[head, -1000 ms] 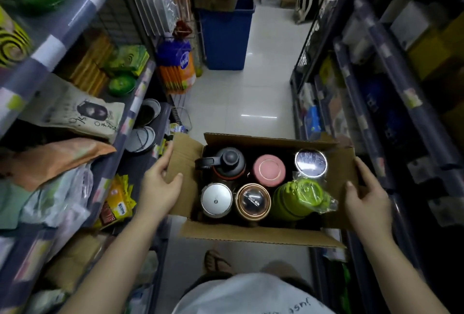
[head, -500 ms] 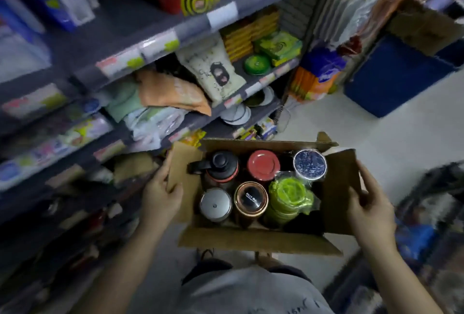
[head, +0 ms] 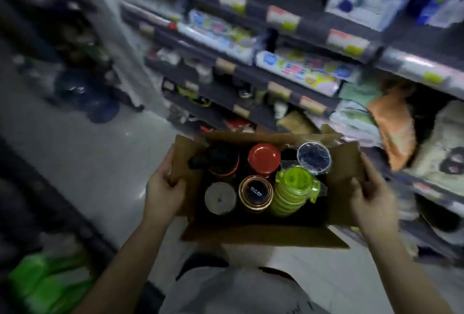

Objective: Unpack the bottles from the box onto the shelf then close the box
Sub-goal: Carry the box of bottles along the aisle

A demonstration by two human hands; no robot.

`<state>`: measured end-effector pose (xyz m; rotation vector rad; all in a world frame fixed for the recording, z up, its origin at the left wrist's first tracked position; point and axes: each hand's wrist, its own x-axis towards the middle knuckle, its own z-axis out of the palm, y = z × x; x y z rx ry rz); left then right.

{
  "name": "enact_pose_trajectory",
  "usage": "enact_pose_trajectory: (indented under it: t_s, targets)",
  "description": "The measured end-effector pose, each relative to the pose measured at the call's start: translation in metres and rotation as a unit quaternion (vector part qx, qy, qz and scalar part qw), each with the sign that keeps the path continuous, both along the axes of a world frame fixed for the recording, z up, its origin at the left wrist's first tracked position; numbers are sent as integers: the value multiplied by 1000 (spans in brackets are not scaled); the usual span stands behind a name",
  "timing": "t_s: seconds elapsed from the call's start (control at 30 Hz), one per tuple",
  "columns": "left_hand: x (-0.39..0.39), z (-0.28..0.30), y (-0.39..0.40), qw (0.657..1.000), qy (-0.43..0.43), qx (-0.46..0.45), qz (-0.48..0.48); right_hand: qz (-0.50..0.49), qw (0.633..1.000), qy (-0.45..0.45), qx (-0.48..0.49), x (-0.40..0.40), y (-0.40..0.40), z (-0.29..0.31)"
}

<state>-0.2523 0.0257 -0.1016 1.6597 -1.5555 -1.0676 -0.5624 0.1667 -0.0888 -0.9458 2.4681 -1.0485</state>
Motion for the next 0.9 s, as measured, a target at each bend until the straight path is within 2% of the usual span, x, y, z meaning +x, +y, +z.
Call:
enact_pose_trajectory:
  t_s: [0.13, 0.27, 0.33, 0.4, 0.67, 0.9]
  targets:
    - [72, 2, 3, 990, 57, 35, 125, 120, 993, -3, -12, 38, -71, 3]
    - [138, -3, -6, 971, 61, 47, 226, 213, 977, 4, -20, 90, -141, 2]
    - [167, -8, -16, 963, 62, 36, 259, 248, 968, 38, -15, 120, -174, -2]
    - [193, -12, -32, 955, 67, 32, 288, 270, 962, 31, -13, 151, -204, -10]
    - [281, -19, -95, 943, 52, 14, 330, 323, 946, -32, -29, 253, -305, -34]
    - [326, -29, -141, 936, 33, 10, 350, 399, 916, -33, -27, 298, -393, -27]
